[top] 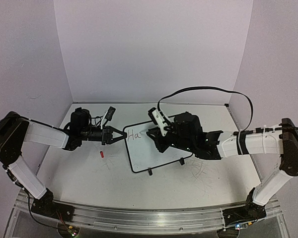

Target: Write a sentence on the whiteboard

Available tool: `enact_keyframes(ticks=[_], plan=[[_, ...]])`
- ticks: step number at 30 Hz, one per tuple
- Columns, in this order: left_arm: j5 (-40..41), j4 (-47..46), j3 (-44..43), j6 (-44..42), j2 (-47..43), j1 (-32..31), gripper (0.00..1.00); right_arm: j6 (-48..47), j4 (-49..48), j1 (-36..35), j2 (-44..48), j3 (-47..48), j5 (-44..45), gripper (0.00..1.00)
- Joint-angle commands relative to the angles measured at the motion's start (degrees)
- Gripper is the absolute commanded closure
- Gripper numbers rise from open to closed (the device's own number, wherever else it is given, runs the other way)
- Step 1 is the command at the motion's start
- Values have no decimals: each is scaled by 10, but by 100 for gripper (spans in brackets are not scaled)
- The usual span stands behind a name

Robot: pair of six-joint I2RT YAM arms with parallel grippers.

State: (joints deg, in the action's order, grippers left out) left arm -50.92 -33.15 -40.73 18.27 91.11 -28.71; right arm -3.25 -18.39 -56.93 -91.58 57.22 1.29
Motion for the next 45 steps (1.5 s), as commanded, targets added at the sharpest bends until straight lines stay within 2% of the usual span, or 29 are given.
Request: enact_keyframes(ticks=[1,45], plan=[[-17,-6,-2,-5,-12,0,100,2,-16,-4,-11,27,28,100],[-18,-3,-6,-3,-13,0,100,49,5,-18,-4,-28,33,100]])
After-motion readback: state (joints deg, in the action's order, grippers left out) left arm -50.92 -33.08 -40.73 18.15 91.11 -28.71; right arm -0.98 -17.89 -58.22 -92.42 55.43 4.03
